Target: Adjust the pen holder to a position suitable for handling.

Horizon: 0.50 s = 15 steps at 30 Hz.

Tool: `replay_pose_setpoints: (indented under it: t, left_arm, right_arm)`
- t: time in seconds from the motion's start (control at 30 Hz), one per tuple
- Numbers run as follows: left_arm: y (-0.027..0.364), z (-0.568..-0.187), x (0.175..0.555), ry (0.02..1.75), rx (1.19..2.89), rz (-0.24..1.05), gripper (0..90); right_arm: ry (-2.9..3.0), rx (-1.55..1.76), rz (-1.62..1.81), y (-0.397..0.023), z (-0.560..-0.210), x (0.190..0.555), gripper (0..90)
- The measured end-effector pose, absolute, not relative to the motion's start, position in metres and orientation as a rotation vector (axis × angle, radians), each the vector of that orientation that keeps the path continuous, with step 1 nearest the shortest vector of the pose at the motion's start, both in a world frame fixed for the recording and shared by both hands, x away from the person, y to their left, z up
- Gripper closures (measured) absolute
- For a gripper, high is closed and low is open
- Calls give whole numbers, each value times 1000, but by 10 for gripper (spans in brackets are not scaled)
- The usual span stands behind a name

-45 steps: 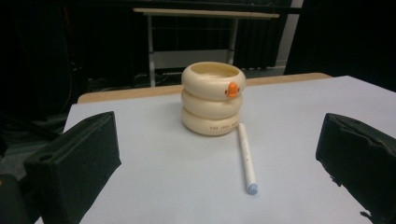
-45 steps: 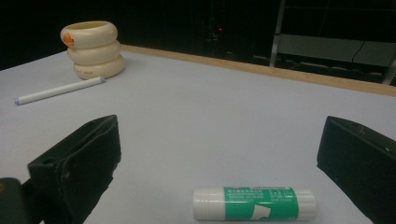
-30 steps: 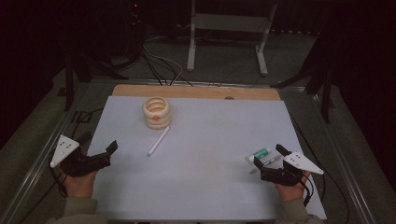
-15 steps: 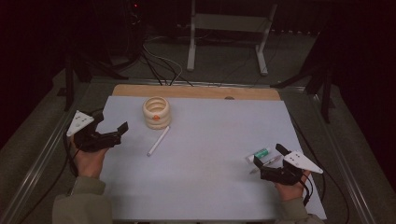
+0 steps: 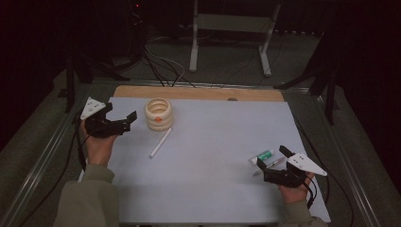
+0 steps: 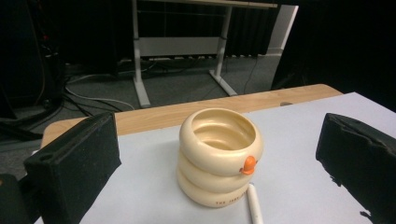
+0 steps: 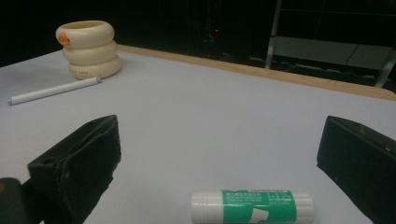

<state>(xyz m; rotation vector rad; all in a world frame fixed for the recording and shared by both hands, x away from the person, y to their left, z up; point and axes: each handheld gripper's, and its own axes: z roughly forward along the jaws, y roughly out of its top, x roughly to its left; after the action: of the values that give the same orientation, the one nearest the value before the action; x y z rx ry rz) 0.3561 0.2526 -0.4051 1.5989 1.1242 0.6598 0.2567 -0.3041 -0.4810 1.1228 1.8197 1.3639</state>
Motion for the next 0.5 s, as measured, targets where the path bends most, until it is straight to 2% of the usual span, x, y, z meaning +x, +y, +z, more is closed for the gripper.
replay_pose_setpoints:
  t: [0.5]
  left_arm:
    - [245, -411, 389, 1174, 1609, 640, 1]
  right_arm:
    - [1814, 1127, 1370, -305, -481, 257, 3]
